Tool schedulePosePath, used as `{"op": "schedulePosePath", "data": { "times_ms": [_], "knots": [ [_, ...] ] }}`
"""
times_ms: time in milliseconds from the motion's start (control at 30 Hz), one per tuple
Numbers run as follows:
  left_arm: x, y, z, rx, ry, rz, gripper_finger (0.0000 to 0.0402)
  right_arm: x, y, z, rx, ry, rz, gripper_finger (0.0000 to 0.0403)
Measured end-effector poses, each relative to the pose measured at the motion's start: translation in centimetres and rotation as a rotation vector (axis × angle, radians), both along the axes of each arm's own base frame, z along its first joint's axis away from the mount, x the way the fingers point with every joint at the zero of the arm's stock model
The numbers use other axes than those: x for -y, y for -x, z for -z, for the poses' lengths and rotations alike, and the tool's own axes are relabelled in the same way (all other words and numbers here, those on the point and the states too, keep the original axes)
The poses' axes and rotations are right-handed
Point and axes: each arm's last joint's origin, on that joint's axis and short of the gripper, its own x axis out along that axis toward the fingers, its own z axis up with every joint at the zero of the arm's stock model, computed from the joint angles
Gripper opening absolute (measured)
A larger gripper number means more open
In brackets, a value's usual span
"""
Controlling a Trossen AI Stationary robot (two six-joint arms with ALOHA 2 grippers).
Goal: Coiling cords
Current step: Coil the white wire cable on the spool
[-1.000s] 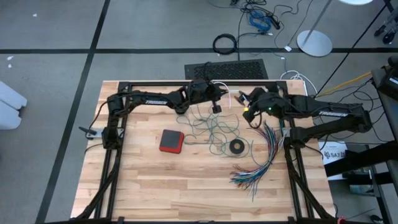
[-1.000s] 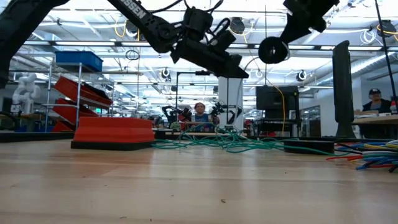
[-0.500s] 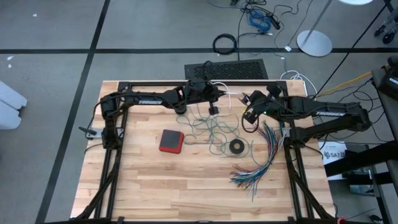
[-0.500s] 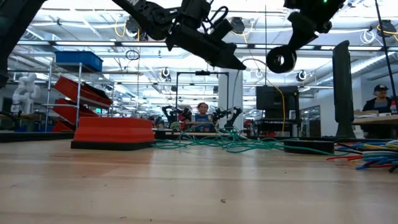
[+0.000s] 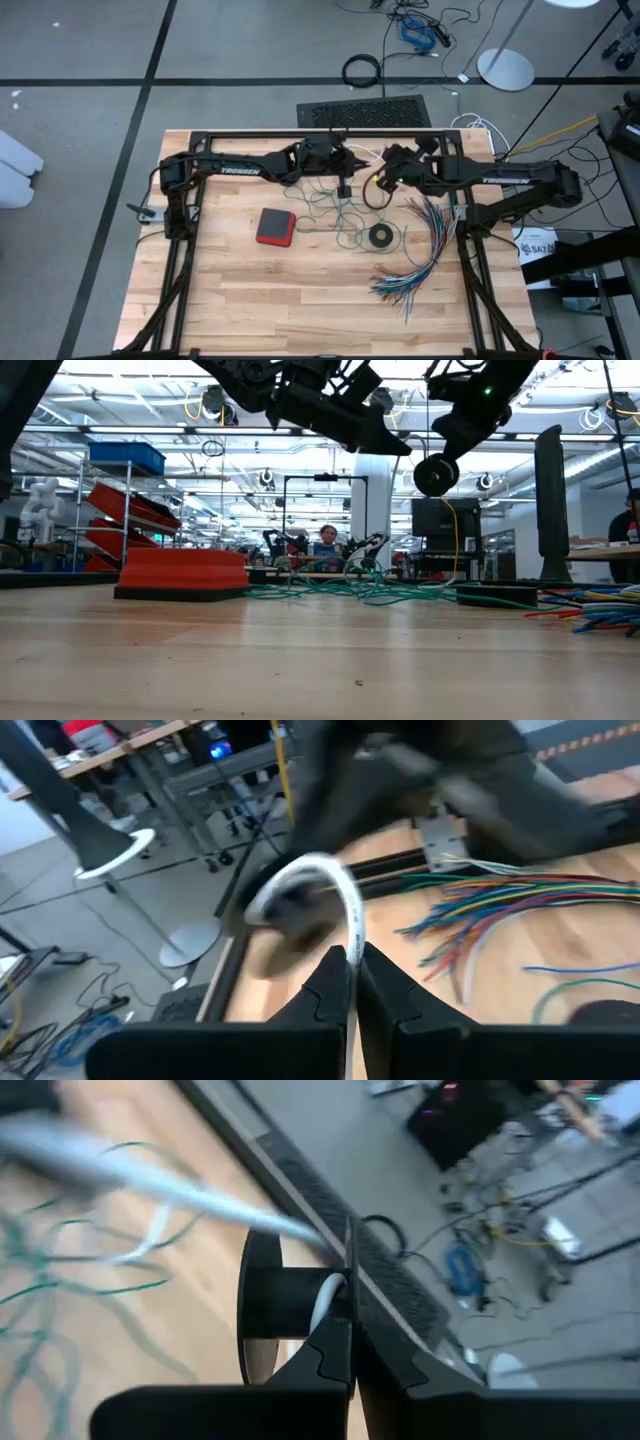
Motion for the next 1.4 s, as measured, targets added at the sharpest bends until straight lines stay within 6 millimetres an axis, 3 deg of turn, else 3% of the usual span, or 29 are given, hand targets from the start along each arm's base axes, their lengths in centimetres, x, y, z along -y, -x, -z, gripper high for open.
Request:
{"op": "schedulePosePath", "data": {
  "times_ms": [200,367,633,833,1067,1400],
  "knots": [
    [0.8,0.1,-0.4,-0.003,0.003,0.022,0.0006,0.5,0.2,0.1,0.037,0.097,0.045,0.0],
    [1.9,-0.3,-0.7,0.041,0.025,0.101,0.0006,1.0,0.0,1.5,0.156,0.107,0.02,0.0],
    [1.9,-1.0,0.7,0.03,0.048,0.096,0.0005,1.4,-0.8,3.0,0.412,0.186,-0.021,0.0],
    [1.3,-1.8,2.7,0.023,0.076,0.085,0.0005,1.3,-1.0,2.7,0.571,0.207,-0.061,0.0],
    [-1.0,-1.4,3.2,0.011,0.073,-0.011,0.0005,0.9,-0.9,2.2,0.629,0.169,-0.136,0.0],
    [-3.6,-0.6,3.4,-0.005,0.11,-0.064,0.0006,-0.4,2.7,1.0,0.562,0.104,-0.153,0.0]
  ]
}}
